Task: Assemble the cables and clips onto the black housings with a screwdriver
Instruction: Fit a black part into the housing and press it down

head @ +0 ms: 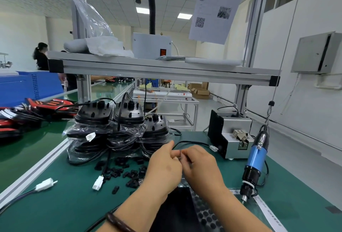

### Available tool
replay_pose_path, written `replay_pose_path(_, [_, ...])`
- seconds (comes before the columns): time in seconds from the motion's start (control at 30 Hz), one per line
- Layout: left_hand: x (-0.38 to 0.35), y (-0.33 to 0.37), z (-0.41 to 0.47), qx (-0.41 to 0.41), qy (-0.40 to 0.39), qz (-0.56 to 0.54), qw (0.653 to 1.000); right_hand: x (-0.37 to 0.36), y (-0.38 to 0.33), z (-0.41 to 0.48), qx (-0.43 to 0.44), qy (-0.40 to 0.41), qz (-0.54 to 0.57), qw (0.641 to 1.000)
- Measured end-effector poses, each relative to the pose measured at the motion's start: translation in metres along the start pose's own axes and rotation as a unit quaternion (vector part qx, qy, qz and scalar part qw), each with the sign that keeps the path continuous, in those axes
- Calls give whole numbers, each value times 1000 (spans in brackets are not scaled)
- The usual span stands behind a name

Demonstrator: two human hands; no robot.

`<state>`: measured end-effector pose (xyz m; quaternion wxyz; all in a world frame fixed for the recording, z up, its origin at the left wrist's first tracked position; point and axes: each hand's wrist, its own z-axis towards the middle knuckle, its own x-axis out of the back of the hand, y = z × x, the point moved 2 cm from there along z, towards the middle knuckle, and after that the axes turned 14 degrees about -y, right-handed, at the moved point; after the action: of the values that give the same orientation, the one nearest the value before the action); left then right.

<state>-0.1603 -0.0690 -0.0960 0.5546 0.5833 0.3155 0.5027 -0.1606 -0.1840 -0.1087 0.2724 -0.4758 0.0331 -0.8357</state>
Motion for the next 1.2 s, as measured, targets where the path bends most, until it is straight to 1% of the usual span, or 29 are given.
replay_pose_path(0.1, [6, -1, -7, -17, 21, 8, 1000, 9, -7, -3, 49, -54, -9, 997])
replay_pose_path(0.13, [9, -2, -10, -24, 24, 5, 999, 14, -9, -4, 52, -52, 5, 997])
replay_pose_path(0.17, [12, -3, -13, -29, 22, -6, 999, 20, -10, -5, 34, -32, 41, 998])
replay_pose_path(0.2, [15, -5, -16, -33, 16, -29, 999, 27, -10, -5, -8, -8, 107, 994])
replay_pose_path(0.23, [18, -7, -20, -36, 5, -62, 997, 32, -9, -5, -57, 2, 196, 979])
replay_pose_path(0.27, [19, -8, -25, -41, -8, -98, 994, 36, -10, -5, -100, -11, 285, 953])
replay_pose_path(0.3, [20, -10, -30, -45, -21, -126, 991, 38, -13, -5, -125, -39, 350, 927])
replay_pose_path(0.37, [20, -11, -41, -54, -40, -148, 987, 41, -21, -11, -130, -99, 413, 896])
replay_pose_path(0.4, [20, -12, -45, -60, -49, -152, 985, 43, -26, -15, -121, -124, 424, 889])
replay_pose_path(0.43, [20, -12, -49, -63, -56, -150, 985, 45, -30, -19, -111, -143, 423, 888])
replay_pose_path(0.53, [19, -9, -60, -66, -73, -128, 987, 51, -38, -27, -94, -173, 384, 902])
replay_pose_path(0.73, [18, -5, -75, -60, -95, -86, 990, 60, -41, -41, -88, -149, 323, 931])
replay_pose_path(0.83, [17, -6, -80, -50, -94, -83, 991, 61, -42, -45, -86, -133, 310, 937])
replay_pose_path(0.97, [15, -9, -87, -52, -95, -63, 992, 61, -41, -54, -88, -125, 340, 928])
replay_pose_path(1.2, [12, -12, -95, -50, -105, -23, 993, 58, -38, -69, -86, -174, 398, 897])
